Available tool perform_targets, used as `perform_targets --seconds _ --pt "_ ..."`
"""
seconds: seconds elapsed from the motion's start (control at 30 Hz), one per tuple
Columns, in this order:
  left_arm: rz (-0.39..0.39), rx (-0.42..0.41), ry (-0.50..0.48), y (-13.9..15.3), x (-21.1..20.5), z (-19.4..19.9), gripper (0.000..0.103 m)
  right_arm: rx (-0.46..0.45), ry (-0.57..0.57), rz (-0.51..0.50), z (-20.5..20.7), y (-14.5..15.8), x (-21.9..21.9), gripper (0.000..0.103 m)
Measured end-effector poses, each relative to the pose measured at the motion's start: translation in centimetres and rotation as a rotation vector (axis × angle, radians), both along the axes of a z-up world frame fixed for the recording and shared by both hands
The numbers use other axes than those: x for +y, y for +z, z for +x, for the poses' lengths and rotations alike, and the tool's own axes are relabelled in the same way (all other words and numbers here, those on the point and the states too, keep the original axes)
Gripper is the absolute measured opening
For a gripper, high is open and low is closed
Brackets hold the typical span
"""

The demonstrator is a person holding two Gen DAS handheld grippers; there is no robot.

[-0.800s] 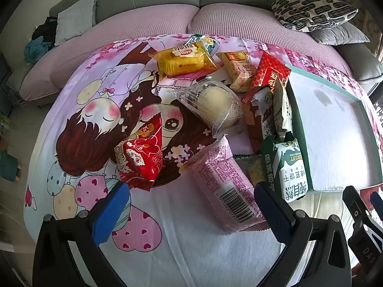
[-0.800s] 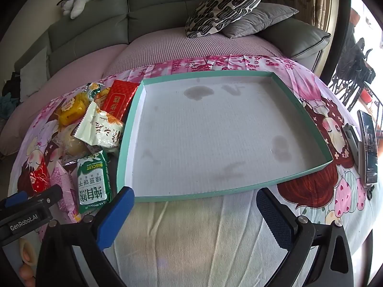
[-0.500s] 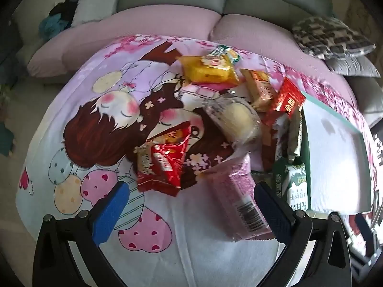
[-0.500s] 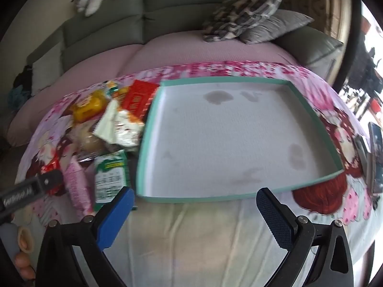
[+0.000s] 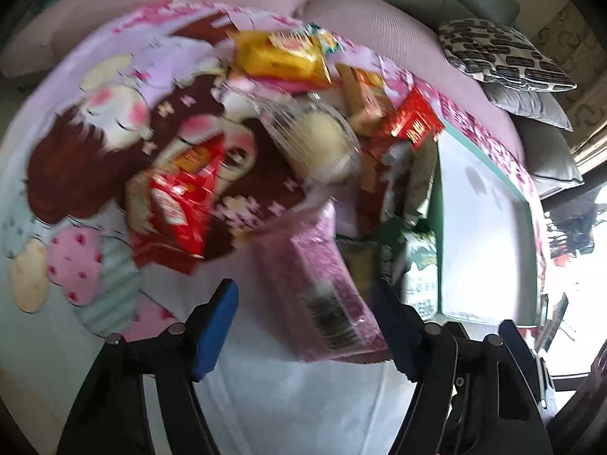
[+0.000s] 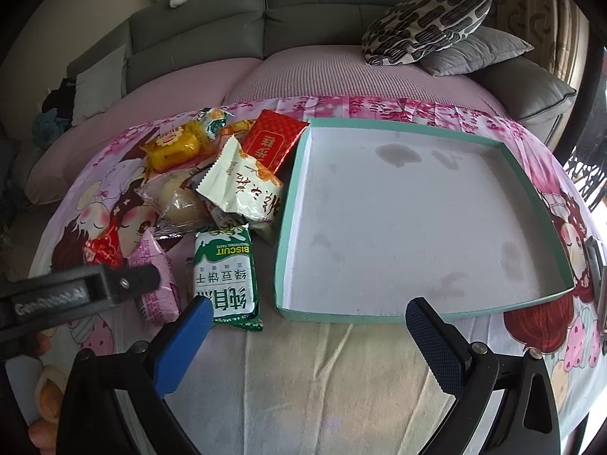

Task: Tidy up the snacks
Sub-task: 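Move both grippers toward the snack pile beside the teal-rimmed tray, then grasp the pink pastry bag with the left gripper while the right grasps the green-white biscuit pack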

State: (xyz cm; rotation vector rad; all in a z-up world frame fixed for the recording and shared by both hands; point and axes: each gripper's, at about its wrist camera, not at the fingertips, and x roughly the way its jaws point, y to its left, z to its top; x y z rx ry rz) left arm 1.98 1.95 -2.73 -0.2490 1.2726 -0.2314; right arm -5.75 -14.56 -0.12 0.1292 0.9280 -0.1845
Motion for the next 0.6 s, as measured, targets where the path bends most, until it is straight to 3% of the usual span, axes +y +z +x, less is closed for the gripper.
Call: perform_targets --seconds 0.03,0.1,0.27,0.6 --pt "-0.011 0.009 -0.004 -0.2 -0.2 0.0 0.068 -0.002 0.0 -0.001 0.0 0.0 0.0 0.102" --pt "-0.029 0.02 -0.009 -0.4 -0.5 0.2 0.05 -0.006 0.0 -0.002 0.1 0.1 0.2 0.102" --pt "-0.048 0.016 0.015 -0.4 -0.3 0.5 0.04 -0.018 0.008 -0.015 0.5 0.3 0.8 0.101" --pt "-0.055 0.02 0.086 -0.3 2.3 1.0 0.037 -0.031 0.114 0.01 1.9 0.9 2.8 0.085"
